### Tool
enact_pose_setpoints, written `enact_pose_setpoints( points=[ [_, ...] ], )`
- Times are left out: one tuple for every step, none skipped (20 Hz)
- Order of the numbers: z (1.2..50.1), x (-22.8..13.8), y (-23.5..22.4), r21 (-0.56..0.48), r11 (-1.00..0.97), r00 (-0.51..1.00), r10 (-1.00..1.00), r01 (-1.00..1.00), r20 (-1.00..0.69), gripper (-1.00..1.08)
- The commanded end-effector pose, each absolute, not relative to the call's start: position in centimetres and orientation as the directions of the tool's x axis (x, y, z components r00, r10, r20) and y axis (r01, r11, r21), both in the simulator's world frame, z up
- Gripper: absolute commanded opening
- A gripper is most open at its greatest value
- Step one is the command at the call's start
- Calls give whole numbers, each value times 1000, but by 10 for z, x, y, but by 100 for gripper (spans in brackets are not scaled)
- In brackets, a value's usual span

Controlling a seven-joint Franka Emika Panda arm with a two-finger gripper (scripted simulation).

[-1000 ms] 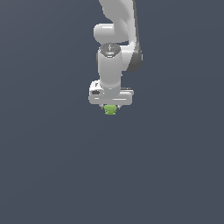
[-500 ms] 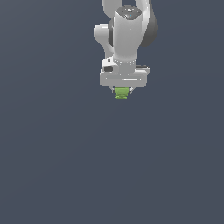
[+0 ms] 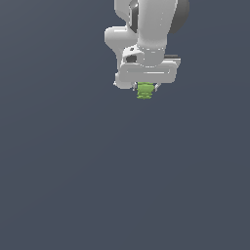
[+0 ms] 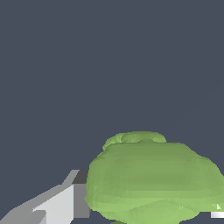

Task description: Pick up the object and move it to a goal position.

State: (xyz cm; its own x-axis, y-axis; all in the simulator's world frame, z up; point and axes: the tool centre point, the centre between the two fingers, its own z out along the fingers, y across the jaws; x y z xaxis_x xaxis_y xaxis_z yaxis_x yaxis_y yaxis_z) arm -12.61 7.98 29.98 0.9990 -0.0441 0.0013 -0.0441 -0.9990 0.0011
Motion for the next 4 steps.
enact_pose_setpoints(
  points=[
    [305,-128,83,1,-999,999,-45,-45,0,-100],
    [306,-128,84,1,-999,999,-45,-45,0,-100],
    [307,-128,85,1,-999,999,-45,-45,0,-100],
    [307,-128,85,0,-999,999,-45,-45,0,-100]
  ],
)
